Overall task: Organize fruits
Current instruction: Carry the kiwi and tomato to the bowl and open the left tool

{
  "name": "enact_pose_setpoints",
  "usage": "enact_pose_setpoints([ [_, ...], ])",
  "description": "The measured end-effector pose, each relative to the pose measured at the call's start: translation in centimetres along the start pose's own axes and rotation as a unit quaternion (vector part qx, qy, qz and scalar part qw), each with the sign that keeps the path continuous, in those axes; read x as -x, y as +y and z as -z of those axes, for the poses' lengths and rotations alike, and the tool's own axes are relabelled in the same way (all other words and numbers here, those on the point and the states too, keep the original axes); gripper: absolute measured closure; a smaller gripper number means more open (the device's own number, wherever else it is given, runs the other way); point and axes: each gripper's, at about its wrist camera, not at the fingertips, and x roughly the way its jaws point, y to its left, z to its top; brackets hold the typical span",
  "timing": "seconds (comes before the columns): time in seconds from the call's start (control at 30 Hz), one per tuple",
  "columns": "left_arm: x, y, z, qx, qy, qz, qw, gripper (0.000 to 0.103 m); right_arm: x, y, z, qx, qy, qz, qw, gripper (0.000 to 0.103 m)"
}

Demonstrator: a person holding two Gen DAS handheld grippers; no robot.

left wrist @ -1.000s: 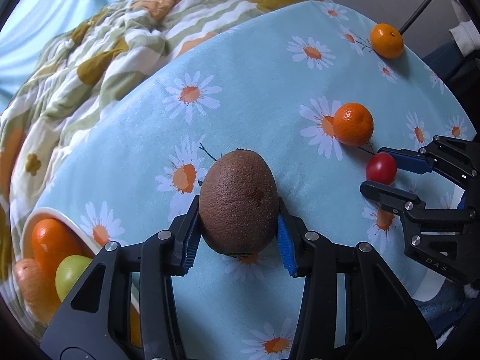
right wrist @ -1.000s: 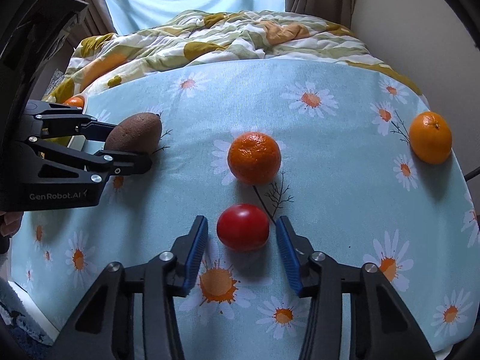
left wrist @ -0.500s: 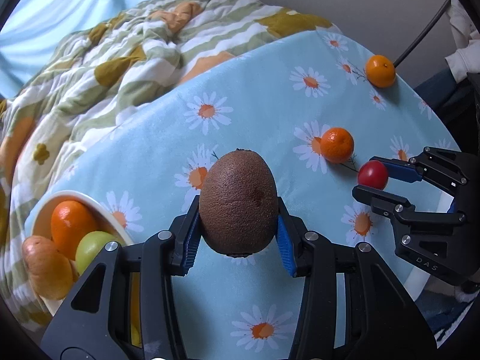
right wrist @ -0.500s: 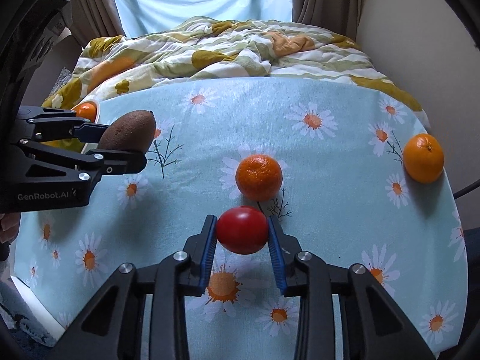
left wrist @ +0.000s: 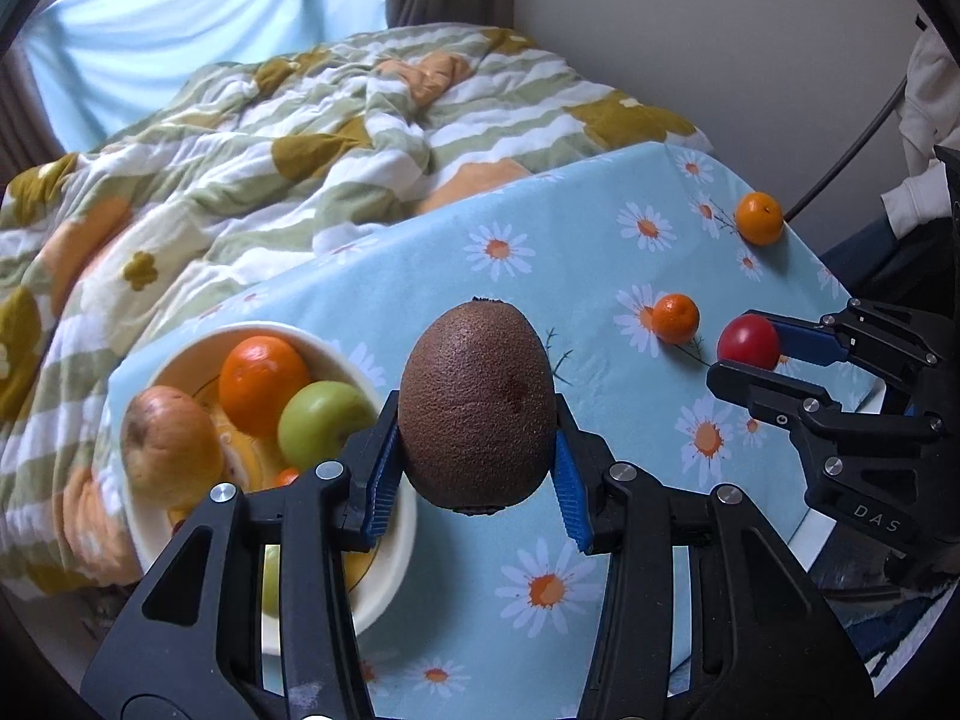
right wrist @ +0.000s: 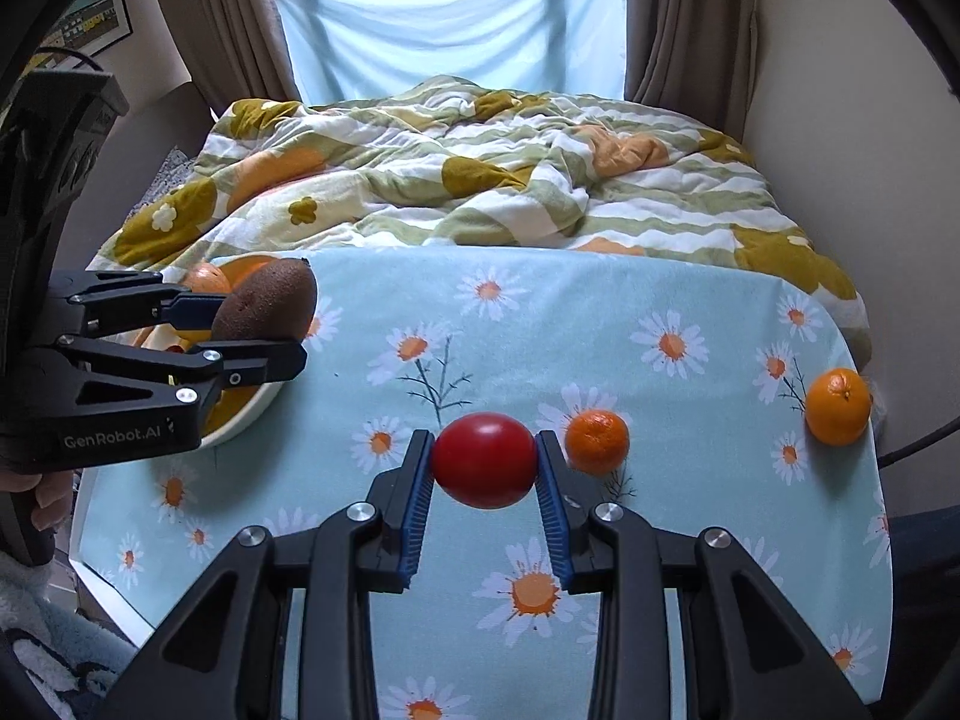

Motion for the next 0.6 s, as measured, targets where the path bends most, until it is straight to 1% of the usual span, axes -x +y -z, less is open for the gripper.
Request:
enact_pose_setpoints([
  [0.13, 2.0, 2.6, 1.8, 0.032, -0.009, -0.016, 0.9993, 0.053, 0.6, 2.4, -0.7, 0.009, -0.011, -0.018, 1.000, 0.072],
  [0.33, 4.1, 6.8, 4.7, 0.079, -0.018, -0.041, 0.9959, 0.053, 0.0, 6.0, -1.0, 0.024, -0.010, -0.050, 0.998, 0.072],
  [0.6, 5.4, 11.7, 8.2, 0.120, -0.023, -0.060, 0.9906, 0.053, -1.5, 10.9, -1.3, 0.048, -0.007, -0.079, 0.996, 0.072],
])
